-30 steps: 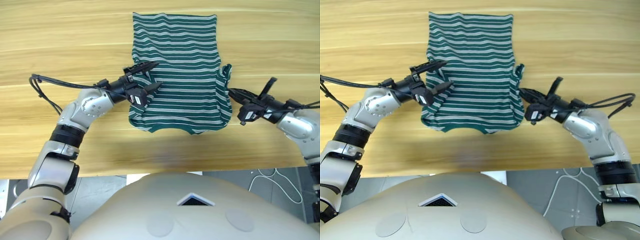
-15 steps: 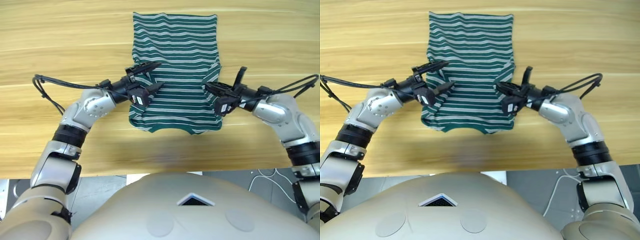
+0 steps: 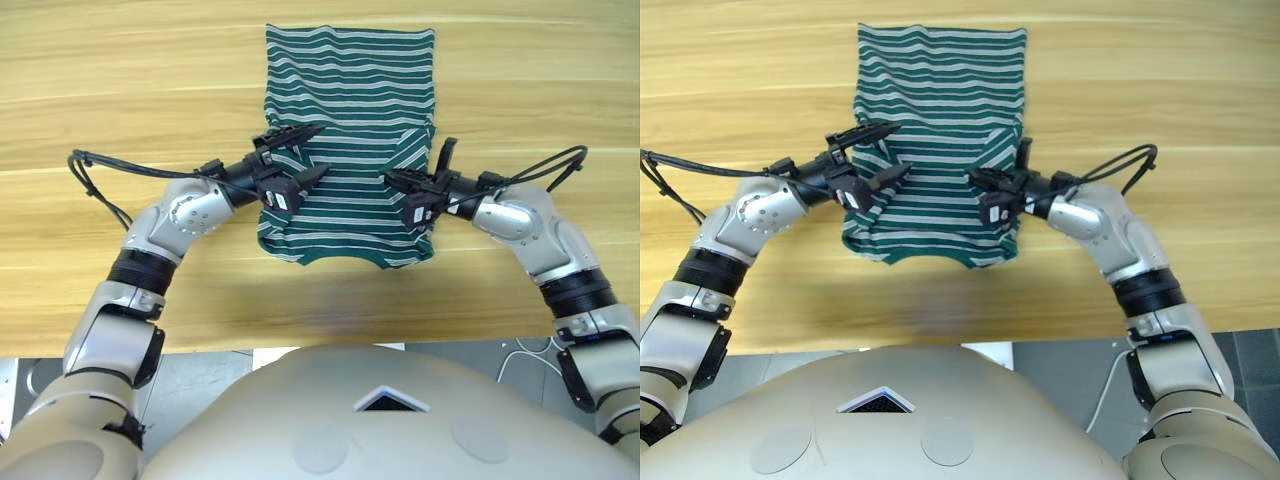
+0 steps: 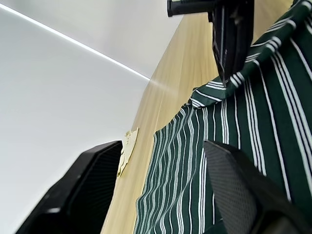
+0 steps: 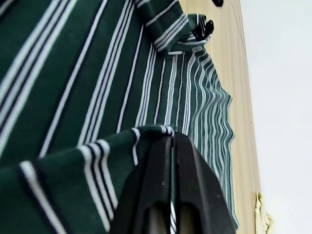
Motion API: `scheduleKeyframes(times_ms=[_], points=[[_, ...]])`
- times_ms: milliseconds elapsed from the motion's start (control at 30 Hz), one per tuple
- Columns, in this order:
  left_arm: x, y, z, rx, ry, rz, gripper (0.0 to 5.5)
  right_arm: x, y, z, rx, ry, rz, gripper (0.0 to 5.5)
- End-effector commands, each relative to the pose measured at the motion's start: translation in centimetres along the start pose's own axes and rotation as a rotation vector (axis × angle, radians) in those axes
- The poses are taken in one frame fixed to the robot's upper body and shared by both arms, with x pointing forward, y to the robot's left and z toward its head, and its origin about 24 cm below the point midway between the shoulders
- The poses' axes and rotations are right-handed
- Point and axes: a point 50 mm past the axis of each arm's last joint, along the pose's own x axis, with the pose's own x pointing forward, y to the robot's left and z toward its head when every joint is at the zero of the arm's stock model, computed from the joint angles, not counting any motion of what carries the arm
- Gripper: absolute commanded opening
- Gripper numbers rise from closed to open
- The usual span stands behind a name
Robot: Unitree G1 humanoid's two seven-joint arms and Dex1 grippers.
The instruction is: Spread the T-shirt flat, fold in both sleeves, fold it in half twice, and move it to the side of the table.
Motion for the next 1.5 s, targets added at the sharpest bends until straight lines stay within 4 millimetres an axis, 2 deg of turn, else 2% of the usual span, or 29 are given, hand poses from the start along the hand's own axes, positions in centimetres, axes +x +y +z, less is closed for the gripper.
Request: scheduleKeyframes(times_ms=[33, 67, 267, 367, 433, 567, 633, 700, 800, 867, 933, 1067, 1200, 1333, 1500], points=[[0.1, 0.2, 0.1, 0.011, -0.004, -0.002, 3.1, 0.7, -0.1, -0.7, -0.014, 0.043, 0.013, 0.04], [0.1, 0.2, 0.1, 0.01, -0.006, 0.001, 3.1, 0.9, 0.2, -0.9, -0.023, 0.06, 0.016, 0.04], [0.0, 0.2, 0.2, -0.013, -0.012, 0.002, 3.1, 0.8, 0.9, -0.2, -0.015, 0.028, 0.026, 1.13], [-0.1, 0.4, 0.3, -0.04, -0.022, 0.002, 3.1, 0.3, -0.4, 1.7, 0.04, -0.092, -0.054, 1.61], [-0.2, 0.4, 0.5, -0.059, -0.035, -0.011, 3.37, -0.6, -1.4, 3.1, 0.085, -0.183, -0.109, 1.98], [-1.3, 0.6, 0.6, -0.083, -0.044, -0.038, 3.89, -3.0, -3.4, 3.1, 0.113, -0.205, -0.202, 2.52], [-3.0, 1.3, 0.1, -0.074, 0.004, -0.042, 4.24, -5.5, -4.4, 1.6, 0.09, -0.109, -0.241, 2.9], [-5.2, 1.3, -0.6, -0.064, 0.091, -0.083, 4.52, -7.9, -4.1, 0.2, 0.066, 0.003, -0.209, 3.2], [-8.4, 0.3, -0.5, -0.105, 0.152, -0.188, 4.57, -10.6, -2.3, -0.8, 0.072, 0.119, -0.088, 3.69], [-11.2, 0.0, 0.6, -0.165, 0.151, -0.242, 4.57, -12.4, -0.1, -0.5, 0.092, 0.144, 0.054, 3.69], [-13.0, -0.2, 1.6, -0.221, 0.149, -0.29, 4.57, -13.0, 1.6, 0.3, 0.102, 0.115, 0.167, 3.69], [-13.9, -2.4, 2.4, -0.293, 0.158, -0.407, 4.57, -12.6, 3.5, 1.3, 0.136, 0.044, 0.274, 3.69], [-13.3, -3.5, 1.3, -0.29, 0.224, -0.446, 4.57, -11.6, 5.1, 1.1, 0.157, 0.033, 0.334, 3.69], [-12.4, -3.9, -0.7, -0.236, 0.324, -0.477, 4.57, -10.2, 5.1, 1.0, 0.144, 0.021, 0.333, 3.69], [-11.3, -4.6, -1.3, -0.208, 0.325, -0.508, 4.57, -9.1, 5.1, 0.5, 0.129, 0.034, 0.326, 3.69]])
